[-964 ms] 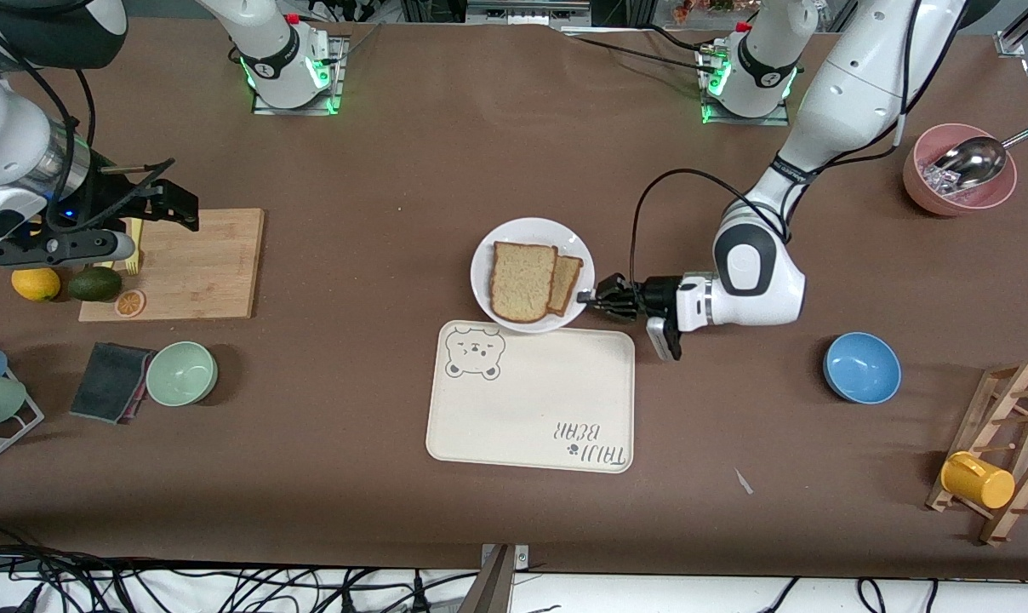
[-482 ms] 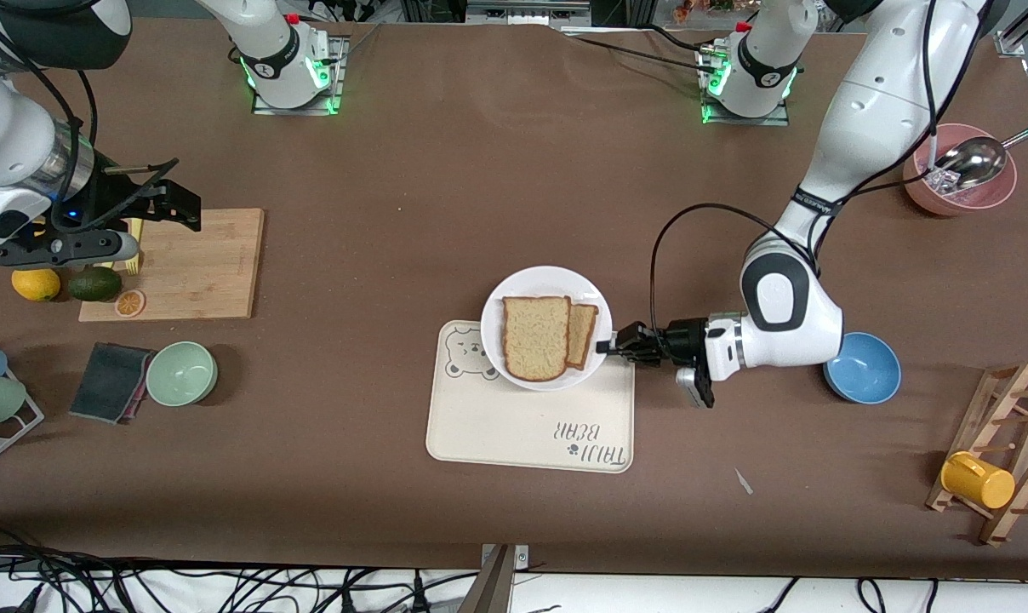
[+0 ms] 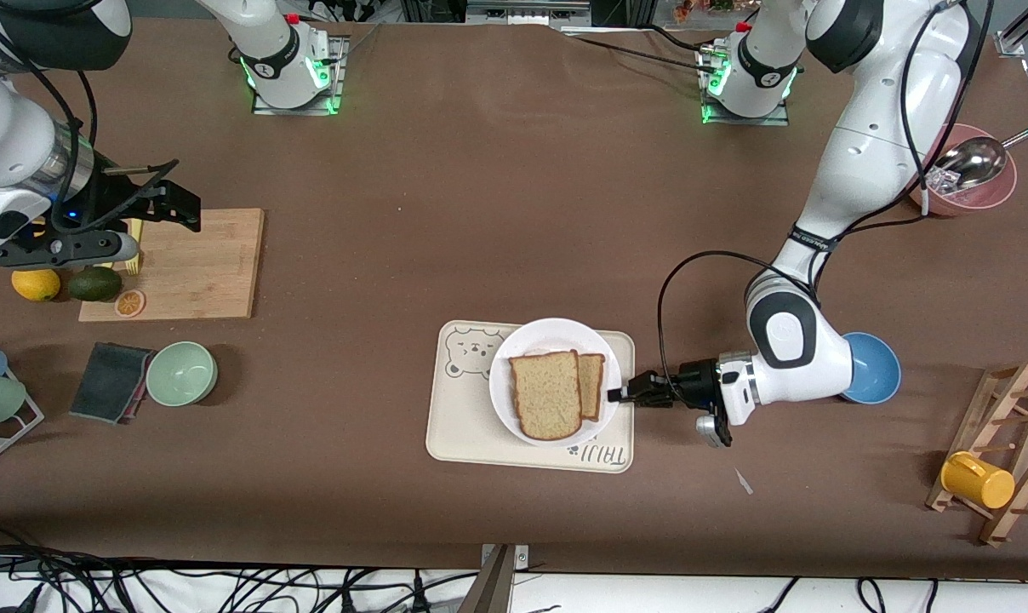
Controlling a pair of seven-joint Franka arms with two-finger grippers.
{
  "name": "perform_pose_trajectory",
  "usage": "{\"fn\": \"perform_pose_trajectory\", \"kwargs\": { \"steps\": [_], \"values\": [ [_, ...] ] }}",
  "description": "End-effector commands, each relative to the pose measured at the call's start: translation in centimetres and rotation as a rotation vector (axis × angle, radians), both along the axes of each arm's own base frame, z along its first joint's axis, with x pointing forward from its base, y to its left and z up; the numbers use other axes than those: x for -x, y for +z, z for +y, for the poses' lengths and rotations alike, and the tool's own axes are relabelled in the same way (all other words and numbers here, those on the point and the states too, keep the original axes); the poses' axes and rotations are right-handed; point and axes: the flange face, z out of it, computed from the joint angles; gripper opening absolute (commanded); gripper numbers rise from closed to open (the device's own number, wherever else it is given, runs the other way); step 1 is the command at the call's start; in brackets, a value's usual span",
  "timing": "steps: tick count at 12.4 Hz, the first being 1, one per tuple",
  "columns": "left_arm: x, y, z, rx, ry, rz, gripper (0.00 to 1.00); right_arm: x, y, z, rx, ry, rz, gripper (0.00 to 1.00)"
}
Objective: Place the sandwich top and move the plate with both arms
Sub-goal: 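Slide the plate with the left gripper onto the cream tray, then open the left gripper and release the plate rim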
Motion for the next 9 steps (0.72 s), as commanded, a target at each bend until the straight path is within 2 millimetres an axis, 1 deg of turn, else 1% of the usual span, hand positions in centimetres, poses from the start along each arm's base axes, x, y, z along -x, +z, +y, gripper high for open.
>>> {"fn": "perform_pose_trajectory", "kwargs": {
  "steps": [1,2,4,8,9],
  "values": [
    [-0.8,-1.2,-0.9,-0.001,0.022,0.006,0.00,0.2,0.1,0.0,0.014,0.001,-0.009,1.00],
    [-0.6,-1.8,-1.4,-0.007,0.028,0.003,0.00,0.2,0.1,0.0,0.016,0.001,-0.009,1.00],
    [0.2,-3.6,-3.0,-0.006,0.036,0.022,0.00,0.2,0.1,-0.1,0.014,-0.001,-0.009,1.00],
    [0.5,-4.6,-3.3,-0.009,0.035,0.033,0.00,0.2,0.1,0.0,0.014,0.001,-0.009,1.00],
    [0.7,-5.4,-3.3,-0.011,0.026,0.024,0.00,0.2,0.1,0.0,0.014,0.001,-0.009,1.00]
  ]
}}
